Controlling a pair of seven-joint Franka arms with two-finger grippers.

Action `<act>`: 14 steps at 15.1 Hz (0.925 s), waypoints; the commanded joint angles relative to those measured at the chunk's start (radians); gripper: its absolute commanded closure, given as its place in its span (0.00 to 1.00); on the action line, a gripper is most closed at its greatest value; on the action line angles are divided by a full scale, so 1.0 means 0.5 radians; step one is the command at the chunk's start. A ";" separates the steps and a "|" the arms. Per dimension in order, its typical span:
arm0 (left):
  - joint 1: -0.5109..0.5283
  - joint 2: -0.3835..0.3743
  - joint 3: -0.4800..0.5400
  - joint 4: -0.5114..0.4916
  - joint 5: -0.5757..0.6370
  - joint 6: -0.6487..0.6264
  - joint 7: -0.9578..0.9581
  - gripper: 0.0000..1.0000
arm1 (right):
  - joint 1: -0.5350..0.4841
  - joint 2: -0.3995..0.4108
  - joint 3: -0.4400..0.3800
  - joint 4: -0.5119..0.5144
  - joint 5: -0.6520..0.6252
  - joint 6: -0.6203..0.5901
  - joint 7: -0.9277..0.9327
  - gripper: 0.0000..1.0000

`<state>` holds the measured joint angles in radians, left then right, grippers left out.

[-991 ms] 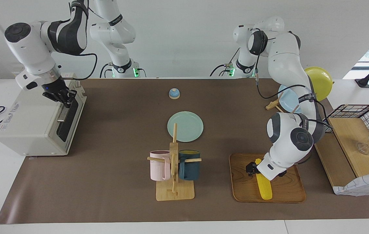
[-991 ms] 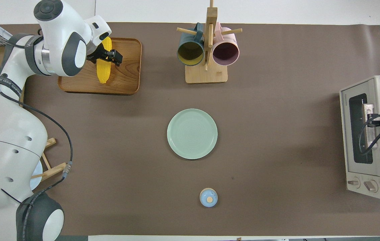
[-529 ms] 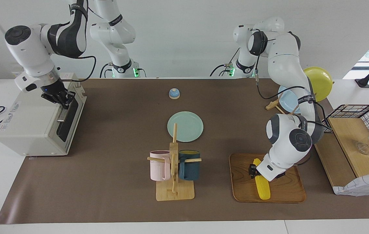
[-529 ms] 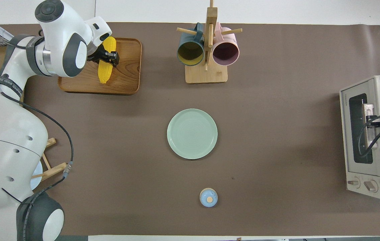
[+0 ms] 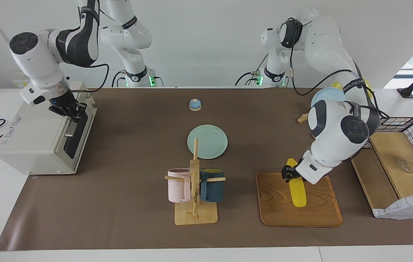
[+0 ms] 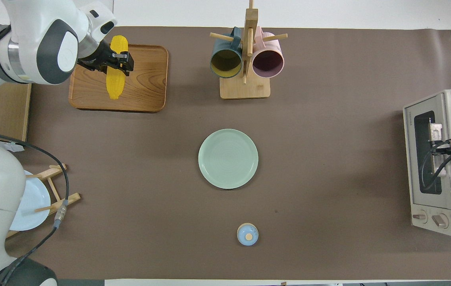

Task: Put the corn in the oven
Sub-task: 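Lift the corn with the left gripper and carry it toward the plate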

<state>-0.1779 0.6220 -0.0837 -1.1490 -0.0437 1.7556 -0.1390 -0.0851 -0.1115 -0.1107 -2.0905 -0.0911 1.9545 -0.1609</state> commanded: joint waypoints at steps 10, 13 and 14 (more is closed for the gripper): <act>-0.834 -0.983 0.014 -1.628 -0.149 0.822 -0.995 1.00 | 0.161 0.137 0.019 -0.083 -0.011 0.239 0.144 1.00; -0.954 -0.867 0.014 -1.703 -0.149 1.072 -1.069 1.00 | 0.222 0.220 0.022 -0.108 0.007 0.379 0.165 1.00; -0.994 -0.827 0.017 -1.697 -0.149 1.127 -1.102 1.00 | 0.241 0.256 0.022 -0.129 0.010 0.453 0.193 1.00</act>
<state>-0.6372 0.1996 -0.0963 -1.9678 -0.1015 2.2521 -0.6672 0.0426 -0.0575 -0.0975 -2.1435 -0.0779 2.0530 -0.0776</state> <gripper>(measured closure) 0.463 0.991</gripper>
